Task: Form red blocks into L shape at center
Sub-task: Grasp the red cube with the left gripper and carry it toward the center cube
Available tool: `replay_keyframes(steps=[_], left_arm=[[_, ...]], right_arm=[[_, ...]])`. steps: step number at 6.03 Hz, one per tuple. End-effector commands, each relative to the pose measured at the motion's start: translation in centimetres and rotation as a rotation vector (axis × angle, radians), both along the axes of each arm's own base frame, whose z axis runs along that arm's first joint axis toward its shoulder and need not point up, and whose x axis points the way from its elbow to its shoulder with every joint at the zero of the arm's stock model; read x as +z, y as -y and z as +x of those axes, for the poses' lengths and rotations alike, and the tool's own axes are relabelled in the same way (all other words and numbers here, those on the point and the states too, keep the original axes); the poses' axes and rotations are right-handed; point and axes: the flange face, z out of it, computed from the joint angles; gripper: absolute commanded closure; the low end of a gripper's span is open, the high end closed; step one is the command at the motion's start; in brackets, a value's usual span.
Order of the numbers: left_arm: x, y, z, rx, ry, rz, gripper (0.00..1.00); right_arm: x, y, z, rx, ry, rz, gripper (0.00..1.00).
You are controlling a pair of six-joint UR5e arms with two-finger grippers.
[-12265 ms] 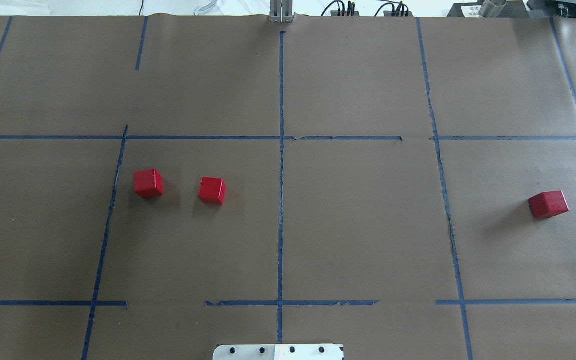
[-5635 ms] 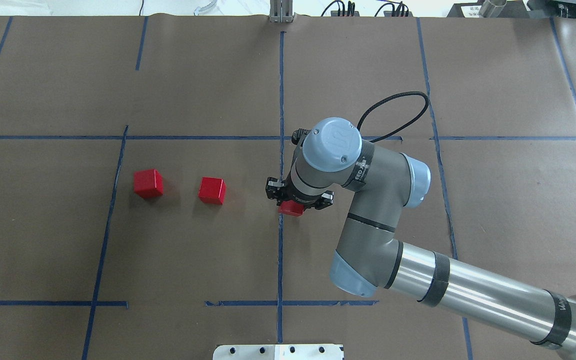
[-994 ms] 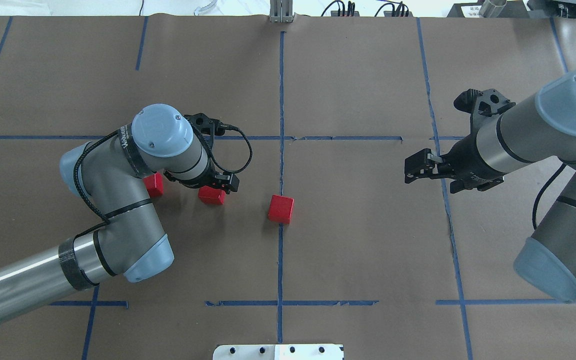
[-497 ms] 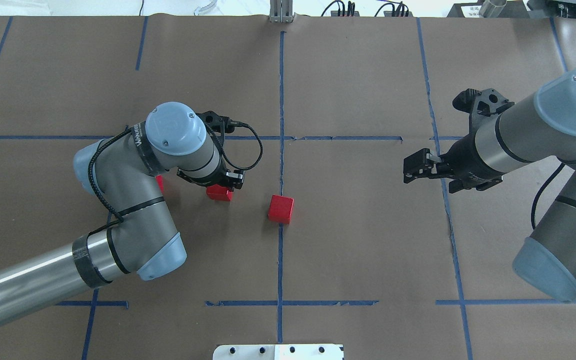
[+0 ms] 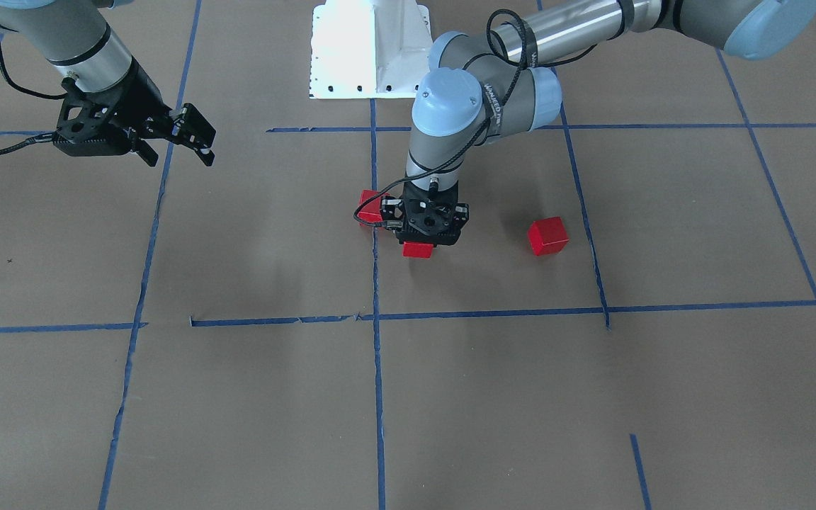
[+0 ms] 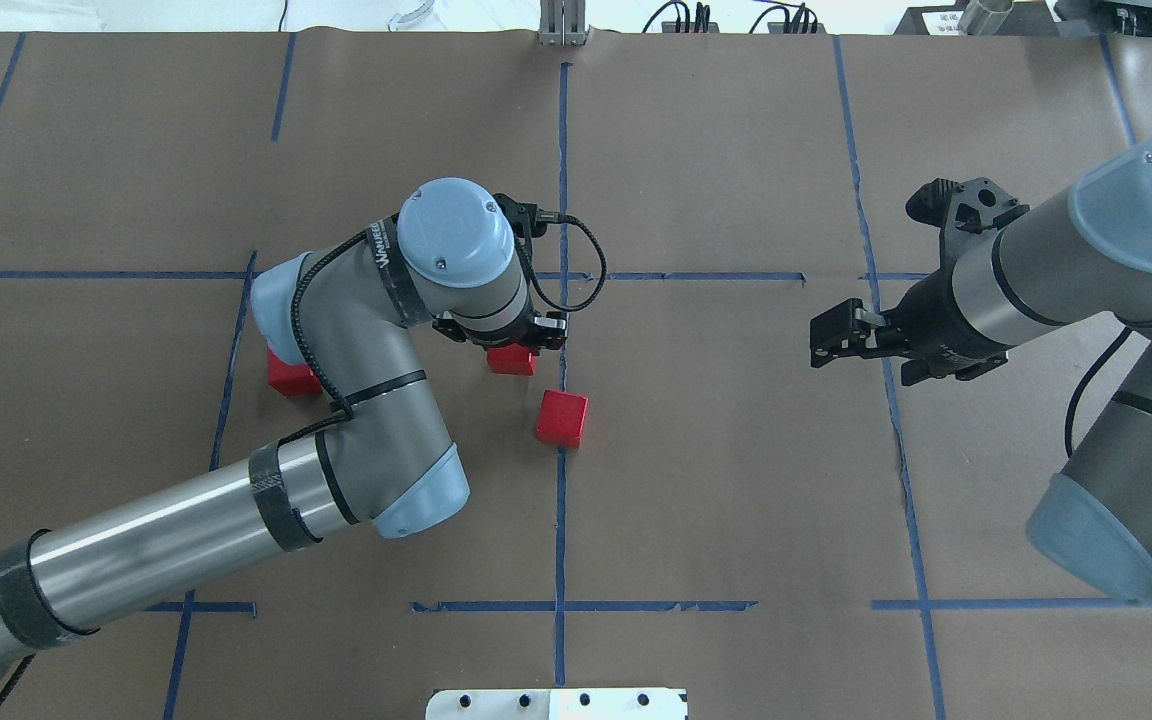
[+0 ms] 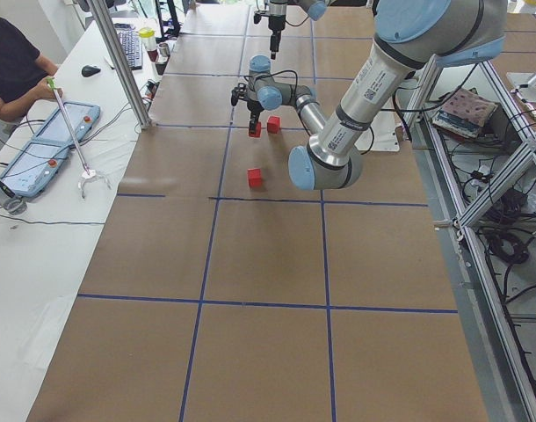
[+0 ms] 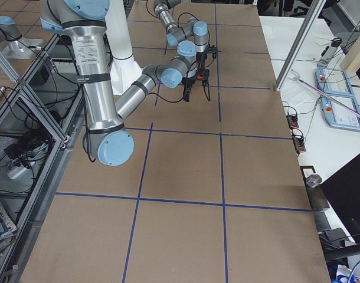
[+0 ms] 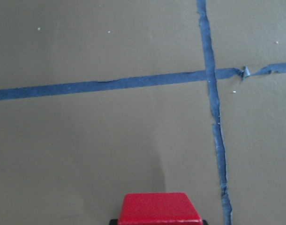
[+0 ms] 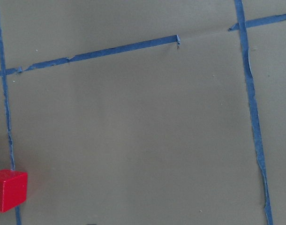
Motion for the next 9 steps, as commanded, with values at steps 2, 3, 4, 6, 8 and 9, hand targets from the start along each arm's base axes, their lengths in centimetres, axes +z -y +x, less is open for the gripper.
replay_keyframes(steps=[2, 3, 4, 6, 8, 9], left_arm=[[-2.5, -1.9, 3.6, -0.025, -0.005, -0.026, 1.00], [-2.4, -2.3, 4.2, -0.027, -0.002, -0.034, 1.00], [-2.4, -2.7, 4.4, -0.021, -0.001, -0.034, 1.00], [-2.3, -3.0, 4.7, -0.018, 0.000, -0.037, 1.00], [-2.3, -3.1, 4.7, -0.028, -0.001, -0.051, 1.00], [-2.3, -3.1, 4.7, -0.027, -0.003, -0.052, 1.00]], right_arm=[[0.4, 0.1, -0.1, 0.003, -0.010, -0.001, 0.00], [0.4, 0.1, -0.1, 0.003, -0.010, 0.001, 0.00], [0.4, 0.1, -0.1, 0.003, -0.012, 0.000, 0.00], [0.5, 0.1, -0.2, 0.003, -0.013, -0.002, 0.00], [0.4, 0.1, -0.2, 0.003, -0.012, -0.001, 0.00], [0.4, 0.1, -0.2, 0.002, -0.010, -0.002, 0.00]])
